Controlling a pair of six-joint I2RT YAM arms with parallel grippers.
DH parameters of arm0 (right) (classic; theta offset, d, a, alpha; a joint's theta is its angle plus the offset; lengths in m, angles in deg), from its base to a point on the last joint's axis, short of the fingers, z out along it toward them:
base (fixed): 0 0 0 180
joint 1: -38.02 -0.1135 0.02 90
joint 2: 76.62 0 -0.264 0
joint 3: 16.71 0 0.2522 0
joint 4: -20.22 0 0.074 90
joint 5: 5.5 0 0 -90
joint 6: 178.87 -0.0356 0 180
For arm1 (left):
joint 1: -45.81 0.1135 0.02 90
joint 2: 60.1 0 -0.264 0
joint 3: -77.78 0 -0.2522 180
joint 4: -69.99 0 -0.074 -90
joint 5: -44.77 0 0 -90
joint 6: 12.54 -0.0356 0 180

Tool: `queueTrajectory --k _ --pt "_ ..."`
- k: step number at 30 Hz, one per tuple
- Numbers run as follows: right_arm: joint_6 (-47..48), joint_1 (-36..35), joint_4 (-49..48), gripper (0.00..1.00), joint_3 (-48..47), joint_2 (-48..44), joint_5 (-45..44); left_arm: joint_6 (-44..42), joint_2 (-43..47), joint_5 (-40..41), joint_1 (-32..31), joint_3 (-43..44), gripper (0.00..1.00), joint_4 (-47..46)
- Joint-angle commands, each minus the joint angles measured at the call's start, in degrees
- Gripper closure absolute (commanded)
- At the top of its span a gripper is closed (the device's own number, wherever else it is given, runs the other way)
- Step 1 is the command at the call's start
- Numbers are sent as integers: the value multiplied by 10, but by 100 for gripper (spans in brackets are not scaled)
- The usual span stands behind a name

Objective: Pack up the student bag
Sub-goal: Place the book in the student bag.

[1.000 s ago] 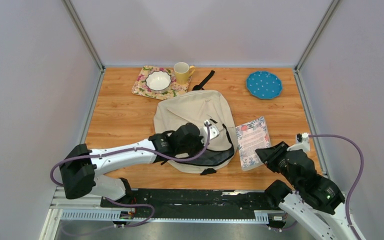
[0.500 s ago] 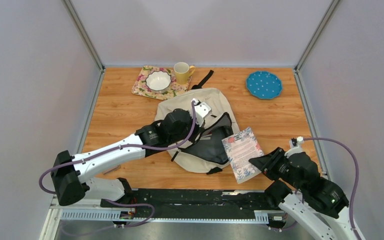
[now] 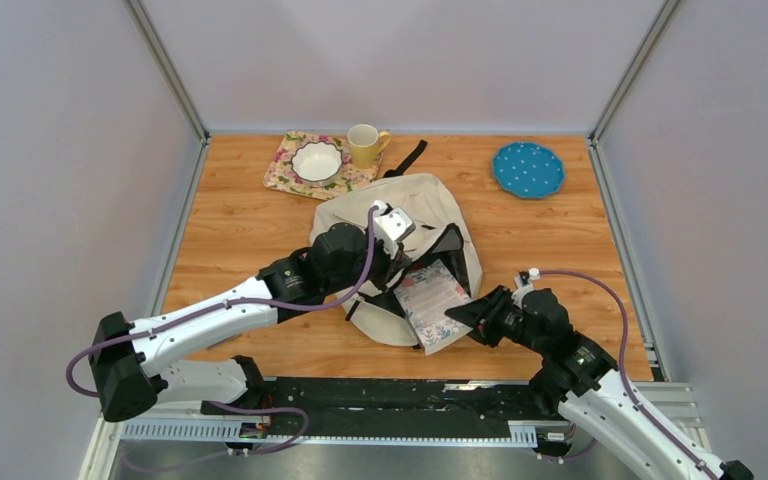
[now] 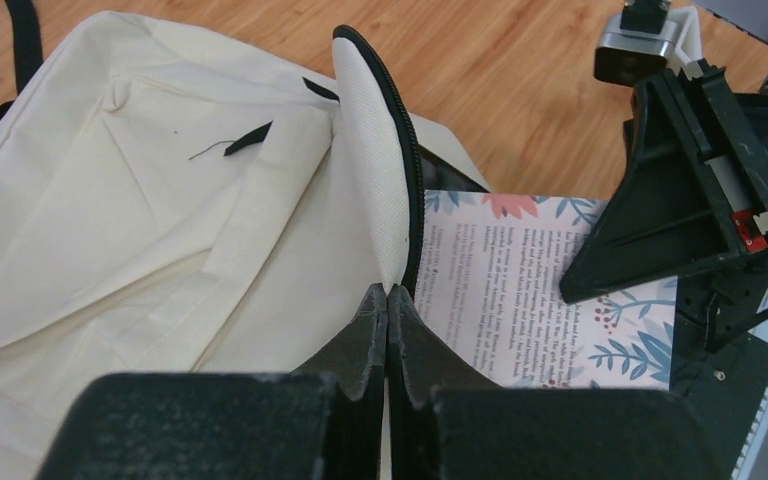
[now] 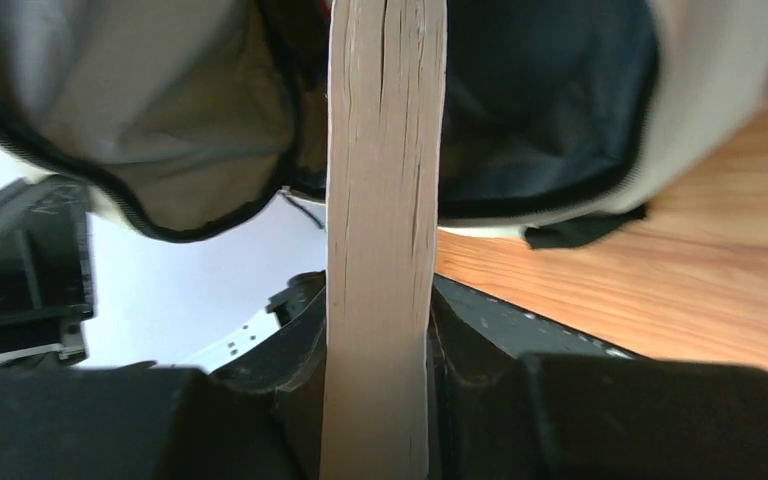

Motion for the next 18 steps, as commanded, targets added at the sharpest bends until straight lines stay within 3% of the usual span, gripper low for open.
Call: queueTrajectory --k 1,10,18 --pt "-15 1 -236 100 -35 29 35 -17 16 -49 -4 19 100 -63" --pt "-24 1 -274 100 -23 85 27 -25 20 -55 -4 16 100 -71" --pt "-4 9 -485 100 -13 229 -12 -25 38 -60 -4 7 100 -100"
